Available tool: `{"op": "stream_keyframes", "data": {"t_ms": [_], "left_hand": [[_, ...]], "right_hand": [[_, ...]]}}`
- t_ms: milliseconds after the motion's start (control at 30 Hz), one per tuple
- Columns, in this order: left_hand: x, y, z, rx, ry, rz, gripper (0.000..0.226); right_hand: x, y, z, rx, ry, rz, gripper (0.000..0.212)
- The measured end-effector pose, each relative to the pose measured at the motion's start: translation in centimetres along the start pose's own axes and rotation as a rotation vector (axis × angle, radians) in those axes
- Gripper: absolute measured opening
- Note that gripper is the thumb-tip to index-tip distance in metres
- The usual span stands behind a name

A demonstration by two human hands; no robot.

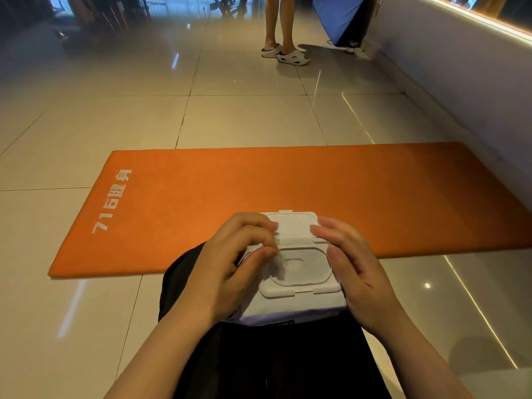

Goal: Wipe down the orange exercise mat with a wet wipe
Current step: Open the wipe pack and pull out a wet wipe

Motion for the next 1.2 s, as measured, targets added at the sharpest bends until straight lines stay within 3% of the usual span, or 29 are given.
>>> {"op": "stream_keyframes", "data": {"t_ms": [133, 233, 333, 567, 867, 1200], "left_hand": [[1.6, -0.8, -0.6, -0.018, -0.096, 0.076, 0.014], [2.1, -0.6, -0.9, -0.017, -0.120, 0.072, 0.014], [2.2, -0.4, -1.1, 0.002, -0.135, 0.066, 0.012], [2.2, -0.4, -1.1, 0.047, -0.166, 0.074, 0.009], [2.3, -0.6, -0.9, 0.067, -0.156, 0.098, 0.011], [2.3, -0.6, -1.1, 0.125, -0.175, 0.126, 0.013]], "right_hand": [[0.0, -0.3, -1.0, 0.113, -0.046, 0.017, 0.032], [0.1, -0.8, -2.7, 0.348, -0.301, 0.054, 0.021], [0.3, -0.8, -4.3, 0.468, -0.568, -0.036, 0.018], [-0.7, 0.6, -6.4, 0.626, -0.830, -0.076, 0.016], [-0.5, 2.9, -7.2, 0.734, -0.792, -0.147, 0.003], [-0.6, -0.7, -6.8, 0.338, -0.280, -0.069, 0.022]]}}
Point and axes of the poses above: each hand's wrist, its own x-axis away from the middle knuckle, its own y-axis out of the palm, z = x × y, the point moved 3 cm from there along -x, towards the middle knuckle, and after that the axes turned 15 degrees about z, right-handed, at the moved point
